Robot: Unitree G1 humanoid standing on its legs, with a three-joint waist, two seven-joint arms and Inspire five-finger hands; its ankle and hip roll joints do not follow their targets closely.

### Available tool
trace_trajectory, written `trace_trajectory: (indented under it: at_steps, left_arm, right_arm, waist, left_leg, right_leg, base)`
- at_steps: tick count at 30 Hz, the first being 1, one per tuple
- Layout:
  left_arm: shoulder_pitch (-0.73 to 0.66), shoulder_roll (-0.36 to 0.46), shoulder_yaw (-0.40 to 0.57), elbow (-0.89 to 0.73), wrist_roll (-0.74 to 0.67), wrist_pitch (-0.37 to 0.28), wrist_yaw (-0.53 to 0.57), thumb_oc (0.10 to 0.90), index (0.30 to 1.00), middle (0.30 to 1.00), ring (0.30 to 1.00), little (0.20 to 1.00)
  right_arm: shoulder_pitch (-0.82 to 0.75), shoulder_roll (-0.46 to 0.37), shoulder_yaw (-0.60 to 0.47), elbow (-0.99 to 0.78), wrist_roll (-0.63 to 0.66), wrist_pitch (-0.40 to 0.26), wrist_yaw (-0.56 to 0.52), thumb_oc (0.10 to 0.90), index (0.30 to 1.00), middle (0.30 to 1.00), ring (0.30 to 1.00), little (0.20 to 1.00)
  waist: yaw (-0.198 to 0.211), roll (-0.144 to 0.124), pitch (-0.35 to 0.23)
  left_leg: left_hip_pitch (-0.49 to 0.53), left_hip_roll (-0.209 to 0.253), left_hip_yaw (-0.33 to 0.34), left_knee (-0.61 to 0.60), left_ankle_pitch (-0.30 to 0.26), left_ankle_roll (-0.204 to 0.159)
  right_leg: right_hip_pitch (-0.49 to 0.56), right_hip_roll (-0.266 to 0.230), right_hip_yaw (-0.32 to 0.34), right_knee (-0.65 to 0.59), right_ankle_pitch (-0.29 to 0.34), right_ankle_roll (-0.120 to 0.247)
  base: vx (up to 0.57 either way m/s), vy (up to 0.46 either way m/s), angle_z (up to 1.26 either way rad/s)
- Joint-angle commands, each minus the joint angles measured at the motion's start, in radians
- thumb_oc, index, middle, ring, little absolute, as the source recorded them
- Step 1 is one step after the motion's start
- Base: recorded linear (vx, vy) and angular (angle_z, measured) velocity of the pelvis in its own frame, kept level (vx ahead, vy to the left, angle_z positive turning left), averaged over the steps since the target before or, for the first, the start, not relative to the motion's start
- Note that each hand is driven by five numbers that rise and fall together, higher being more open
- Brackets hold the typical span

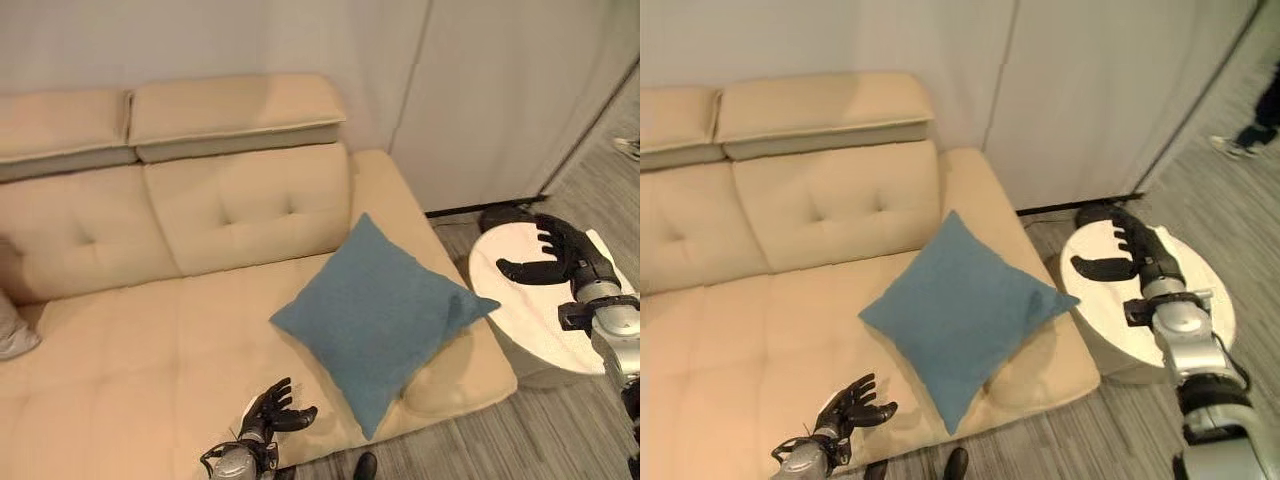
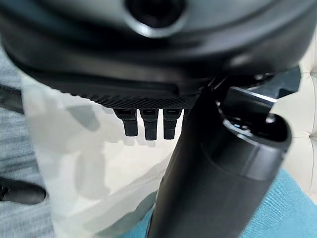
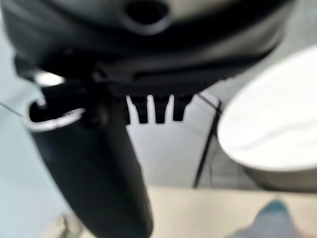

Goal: Pick up all the scattered cushions and arrange them neatly on the sofa.

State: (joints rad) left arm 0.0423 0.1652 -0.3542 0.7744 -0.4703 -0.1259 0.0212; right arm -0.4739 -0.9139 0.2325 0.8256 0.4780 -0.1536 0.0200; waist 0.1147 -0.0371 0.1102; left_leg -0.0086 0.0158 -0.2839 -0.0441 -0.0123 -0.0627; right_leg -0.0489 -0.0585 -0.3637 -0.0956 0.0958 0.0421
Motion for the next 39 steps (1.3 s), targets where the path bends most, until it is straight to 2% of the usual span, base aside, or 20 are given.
trace_trajectory:
  at_steps: [1,3,7,15,20,26,30,37,39]
  left_arm:
    - [-0.066,0.024,-0.053,-0.036,-0.009,-0.063,-0.039,0.8,0.9,0.9,0.9,0.9]
    - [-0.066,0.025,-0.054,-0.035,-0.01,-0.062,-0.044,0.8,0.9,0.9,0.9,0.9]
    - [-0.094,0.025,-0.069,-0.031,-0.022,-0.064,-0.053,0.8,0.9,0.9,0.9,0.9]
    - [-0.15,0.028,-0.084,-0.067,-0.036,-0.072,-0.048,0.8,0.9,0.9,0.9,0.9]
    - [-0.177,0.027,-0.082,-0.086,-0.045,-0.074,-0.035,0.8,0.9,0.9,0.9,0.9]
    - [-0.226,0.009,-0.047,-0.096,-0.063,-0.082,0.017,0.8,0.9,0.9,0.9,0.9]
    - [-0.256,0.001,-0.057,-0.094,-0.041,-0.079,0.032,0.8,0.9,0.9,0.9,0.9]
    - [-0.267,-0.02,-0.053,-0.048,-0.041,-0.066,0.047,0.8,0.9,0.9,0.9,0.9]
    - [-0.244,-0.032,-0.027,-0.029,-0.074,-0.065,0.061,0.8,0.9,0.9,0.9,0.9]
  right_arm:
    - [-0.143,-0.013,0.006,0.031,0.09,-0.05,0.01,0.8,0.9,0.9,0.9,0.9]
    - [-0.16,-0.007,0.022,0.057,0.093,-0.047,0.015,0.8,0.9,0.9,0.9,0.9]
    - [-0.225,0.011,0.069,0.14,0.075,-0.029,0.025,0.8,0.9,0.9,0.9,0.9]
    - [-0.261,0.062,0.145,0.158,0.023,-0.014,0.029,0.8,0.9,0.9,0.9,0.9]
    - [-0.252,0.1,0.149,0.15,0.024,-0.009,0.027,0.8,0.9,0.9,0.9,0.9]
    - [-0.217,0.166,0.184,0.041,0.014,-0.01,0.028,0.8,0.9,0.9,0.9,0.9]
    - [-0.18,0.209,0.177,-0.031,0.044,-0.021,0.029,0.8,0.9,0.9,0.9,0.9]
    - [-0.171,0.234,0.177,-0.073,0.041,-0.02,0.024,0.8,0.9,0.9,0.9,0.9]
    - [-0.164,0.241,0.169,-0.087,0.042,-0.021,0.018,0.8,0.9,0.9,0.9,0.9]
  waist:
    - [0.014,-0.062,-0.007]
    - [0.016,-0.06,-0.003]
    - [0.029,-0.046,0.046]
    - [0.024,-0.035,0.076]
    - [0.019,-0.034,0.085]
    - [0.008,-0.029,0.101]
    - [-0.007,-0.024,0.104]
    - [-0.021,-0.026,0.107]
    - [-0.022,-0.028,0.108]
  left_leg:
    - [-0.052,-0.038,0.068,-0.027,0.027,-0.015]
    - [-0.057,-0.038,0.065,-0.025,0.028,-0.016]
    - [-0.108,-0.044,0.037,-0.006,0.037,-0.025]
    - [-0.156,-0.04,0.037,0.005,0.045,-0.026]
    - [-0.169,-0.039,0.035,0.003,0.051,-0.026]
    - [-0.179,-0.041,0.03,0.012,0.053,-0.027]
    - [-0.176,-0.042,0.028,0.008,0.053,-0.024]
    - [-0.181,-0.045,0.024,0.005,0.054,-0.021]
    - [-0.181,-0.044,0.027,0.002,0.055,-0.019]
  right_leg:
    - [0.087,0.003,0.046,0.016,-0.142,0.038]
    - [0.085,0.003,0.044,0.015,-0.142,0.037]
    - [0.047,0.005,0.037,0.019,-0.146,0.025]
    - [-0.008,0.013,0.051,0.023,-0.141,0.015]
    - [-0.026,0.016,0.058,0.025,-0.141,0.012]
    - [-0.037,0.019,0.072,0.032,-0.146,0.004]
    - [-0.038,0.02,0.082,0.033,-0.148,0.002]
    - [-0.052,0.022,0.095,0.035,-0.146,0.0]
    - [-0.055,0.022,0.103,0.035,-0.142,0.001]
  base:
    - [-0.01,-0.014,0.14]
    - [0.0,-0.033,0.15]
    - [-0.06,-0.051,0.22]
    - [-0.01,-0.011,0.15]
    - [-0.01,-0.004,-0.01]
    - [0.0,-0.001,-0.01]
    - [0.0,0.0,-0.03]
    - [0.0,0.0,0.0]
    - [0.0,0.0,0.0]
